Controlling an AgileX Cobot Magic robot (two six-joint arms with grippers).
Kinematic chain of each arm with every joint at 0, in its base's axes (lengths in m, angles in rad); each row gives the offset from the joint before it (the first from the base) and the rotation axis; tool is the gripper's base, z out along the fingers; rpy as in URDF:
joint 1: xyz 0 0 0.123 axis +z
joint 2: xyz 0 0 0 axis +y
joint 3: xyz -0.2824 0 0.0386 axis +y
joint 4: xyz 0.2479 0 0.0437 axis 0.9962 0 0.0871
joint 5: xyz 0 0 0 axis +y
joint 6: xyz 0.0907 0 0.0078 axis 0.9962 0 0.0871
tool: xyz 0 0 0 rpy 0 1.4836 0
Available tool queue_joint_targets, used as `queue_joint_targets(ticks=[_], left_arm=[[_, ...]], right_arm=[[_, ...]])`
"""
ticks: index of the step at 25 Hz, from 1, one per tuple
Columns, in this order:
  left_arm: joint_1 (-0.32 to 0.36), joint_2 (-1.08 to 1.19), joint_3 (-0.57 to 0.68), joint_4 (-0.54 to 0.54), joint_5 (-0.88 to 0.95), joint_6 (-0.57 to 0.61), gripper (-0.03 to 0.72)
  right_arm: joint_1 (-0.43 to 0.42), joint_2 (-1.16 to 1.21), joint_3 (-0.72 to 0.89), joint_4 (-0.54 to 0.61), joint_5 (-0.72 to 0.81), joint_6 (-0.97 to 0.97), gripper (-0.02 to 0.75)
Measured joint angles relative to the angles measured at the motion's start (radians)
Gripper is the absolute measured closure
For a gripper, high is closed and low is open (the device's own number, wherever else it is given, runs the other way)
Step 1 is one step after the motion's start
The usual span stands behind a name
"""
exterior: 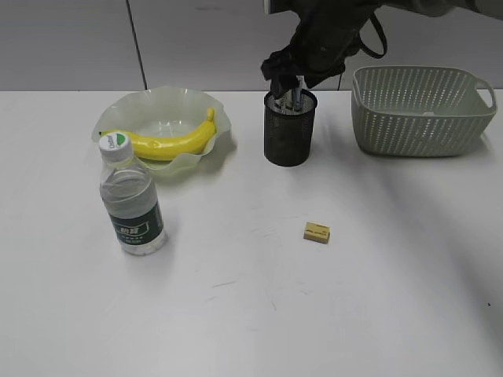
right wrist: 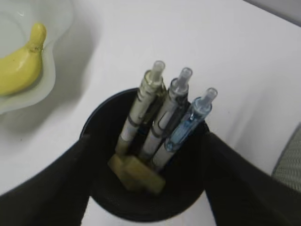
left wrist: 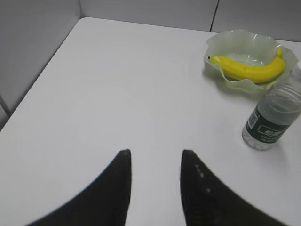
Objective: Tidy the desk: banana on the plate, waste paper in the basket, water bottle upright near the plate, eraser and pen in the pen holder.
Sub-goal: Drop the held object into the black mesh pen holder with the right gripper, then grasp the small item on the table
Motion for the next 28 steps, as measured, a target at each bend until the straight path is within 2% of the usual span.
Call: queue_joint_targets(ticks=[5, 7, 9, 14, 18, 25, 28], left_arm=[[0.0, 0.0, 0.0, 0.0, 0.0, 0.0, 0.433], [0.0, 0.0, 0.0, 0.0, 0.0, 0.0, 0.434], [0.0, 0.0, 0.0, 0.0, 0.0, 0.0, 0.434], [0.0, 0.065, 0.0, -0.03, -0.008, 0.06, 0.435], [0.0, 0.187, 0.0, -0.098, -0.019, 0.165, 0.442], [0.0, 0.38, -0.051, -0.152, -0.201, 0.273, 0.443], [0.0, 0.472, -0.063, -0.237, -0.3, 0.41, 0.443]], right_arm=[[0.0, -0.093, 0.019, 0.0, 0.108, -0.002, 0.167], [0.0, -0.183, 0.095, 0.0, 0.112, -0.02, 0.165], [0.001, -0.311, 0.234, 0.0, 0.07, -0.036, 0.165], [0.008, -0.771, 0.808, 0.006, -0.116, -0.03, 0.194], [0.036, -1.139, 1.152, 0.017, -0.1, 0.003, 0.268], [0.038, -1.719, 1.452, 0.007, 0.147, 0.076, 0.322], [0.038, -1.946, 1.491, -0.008, 0.189, 0.098, 0.354]])
